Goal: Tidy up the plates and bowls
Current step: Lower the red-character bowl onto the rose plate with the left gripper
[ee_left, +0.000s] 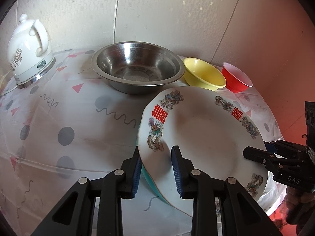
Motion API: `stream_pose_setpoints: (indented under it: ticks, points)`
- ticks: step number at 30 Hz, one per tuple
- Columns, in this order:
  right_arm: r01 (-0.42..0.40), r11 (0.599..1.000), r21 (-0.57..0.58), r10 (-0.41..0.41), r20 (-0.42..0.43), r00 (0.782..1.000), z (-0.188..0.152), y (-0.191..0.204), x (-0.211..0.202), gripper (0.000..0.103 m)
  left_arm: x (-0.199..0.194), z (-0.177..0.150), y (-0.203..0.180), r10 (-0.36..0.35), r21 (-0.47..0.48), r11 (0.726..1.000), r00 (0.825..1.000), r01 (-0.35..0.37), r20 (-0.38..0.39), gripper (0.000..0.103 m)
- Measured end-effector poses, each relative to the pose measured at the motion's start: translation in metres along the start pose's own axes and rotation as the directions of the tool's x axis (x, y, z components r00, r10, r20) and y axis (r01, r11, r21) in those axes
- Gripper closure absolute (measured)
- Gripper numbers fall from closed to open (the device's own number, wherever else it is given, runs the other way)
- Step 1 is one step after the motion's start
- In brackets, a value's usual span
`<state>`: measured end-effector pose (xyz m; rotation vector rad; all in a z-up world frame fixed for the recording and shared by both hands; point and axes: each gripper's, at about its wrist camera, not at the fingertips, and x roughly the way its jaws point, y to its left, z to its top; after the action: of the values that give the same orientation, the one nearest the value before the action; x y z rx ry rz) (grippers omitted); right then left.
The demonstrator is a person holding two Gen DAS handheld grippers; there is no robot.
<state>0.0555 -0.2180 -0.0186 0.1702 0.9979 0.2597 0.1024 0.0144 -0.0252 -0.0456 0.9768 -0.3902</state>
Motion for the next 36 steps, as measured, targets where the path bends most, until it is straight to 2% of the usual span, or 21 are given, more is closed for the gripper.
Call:
stream_pose_setpoints:
  ticks: [3, 7, 13, 19, 36]
  points:
    - [0.004, 1.000, 0.011, -0.004, 0.014, 1.000, -0.001, -0.001, -0.002, 0.068, 0.001, 0.001, -0.002, 0.017, 0.001, 1.000, 1.000, -0.017, 0.004, 0.073]
    - [0.069, 0.997, -0.038, -0.068, 0.035, 0.997, 0.000, 0.006, 0.003, 0.069, 0.004, 0.000, -0.005, 0.046, 0.016, 0.999, 0.999, -0.046, 0.015, 0.071]
    - [0.109, 0.992, -0.060, -0.105, 0.069, 0.992, 0.003, 0.006, 0.008, 0.069, 0.008, 0.001, -0.009, 0.072, 0.023, 0.997, 0.997, -0.073, 0.021, 0.069]
    - [0.063, 0.997, -0.040, -0.061, 0.041, 0.997, 0.001, 0.004, 0.006, 0.069, 0.004, 0.001, -0.004, 0.054, 0.005, 0.999, 0.998, -0.054, 0.009, 0.070]
    - [0.074, 0.997, 0.008, -0.074, 0.024, 0.997, 0.000, 0.003, 0.005, 0.064, -0.006, -0.001, -0.003, 0.088, -0.005, 0.996, 0.996, -0.088, 0.022, 0.068]
